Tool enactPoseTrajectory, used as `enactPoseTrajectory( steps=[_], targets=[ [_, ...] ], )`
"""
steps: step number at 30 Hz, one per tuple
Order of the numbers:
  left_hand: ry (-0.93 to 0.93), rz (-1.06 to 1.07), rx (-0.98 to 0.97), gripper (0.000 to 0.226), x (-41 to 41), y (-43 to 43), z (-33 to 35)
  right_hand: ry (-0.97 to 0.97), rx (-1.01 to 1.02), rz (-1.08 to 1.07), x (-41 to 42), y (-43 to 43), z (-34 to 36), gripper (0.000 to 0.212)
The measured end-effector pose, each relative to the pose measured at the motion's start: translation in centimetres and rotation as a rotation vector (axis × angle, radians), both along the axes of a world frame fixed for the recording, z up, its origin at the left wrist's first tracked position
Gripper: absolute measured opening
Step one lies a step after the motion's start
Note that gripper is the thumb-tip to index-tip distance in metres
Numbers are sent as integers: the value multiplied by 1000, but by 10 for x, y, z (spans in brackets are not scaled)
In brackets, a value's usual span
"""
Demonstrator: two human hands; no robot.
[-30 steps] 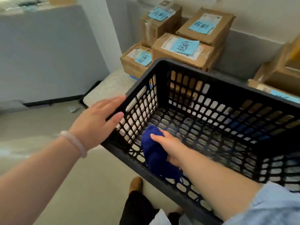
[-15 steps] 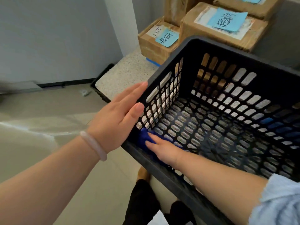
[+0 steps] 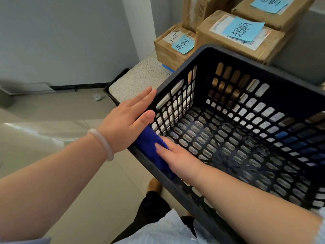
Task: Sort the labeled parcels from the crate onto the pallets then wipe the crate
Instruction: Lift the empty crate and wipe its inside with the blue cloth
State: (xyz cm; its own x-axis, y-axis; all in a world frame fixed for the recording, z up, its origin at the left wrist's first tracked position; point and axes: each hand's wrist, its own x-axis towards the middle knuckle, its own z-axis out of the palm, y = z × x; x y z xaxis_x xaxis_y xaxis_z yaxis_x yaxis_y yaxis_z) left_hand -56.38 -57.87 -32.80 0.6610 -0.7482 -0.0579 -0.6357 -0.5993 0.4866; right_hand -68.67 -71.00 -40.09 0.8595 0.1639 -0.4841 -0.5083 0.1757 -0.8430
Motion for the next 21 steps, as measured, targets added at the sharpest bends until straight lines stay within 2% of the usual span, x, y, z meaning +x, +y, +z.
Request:
enactPoseTrajectory(
  steps=[4, 10, 17, 20, 21],
  targets=[
    [1, 25, 1, 63, 0, -1, -1, 59, -126, 74, 7, -5, -22, 29],
    [-8, 24, 25, 63, 0, -2, -1, 8, -309, 158, 14, -13, -41, 46],
    [-5, 39, 20, 66, -3, -5, 3, -23, -215, 79, -4, -7, -10, 49],
    [-16, 55, 38, 69, -5, -6, 5, -104, -163, 54, -12, -17, 11, 30],
    [-23, 56, 41, 69, -5, -6, 5, -144, -145, 63, -15, -21, 21, 30]
  ],
)
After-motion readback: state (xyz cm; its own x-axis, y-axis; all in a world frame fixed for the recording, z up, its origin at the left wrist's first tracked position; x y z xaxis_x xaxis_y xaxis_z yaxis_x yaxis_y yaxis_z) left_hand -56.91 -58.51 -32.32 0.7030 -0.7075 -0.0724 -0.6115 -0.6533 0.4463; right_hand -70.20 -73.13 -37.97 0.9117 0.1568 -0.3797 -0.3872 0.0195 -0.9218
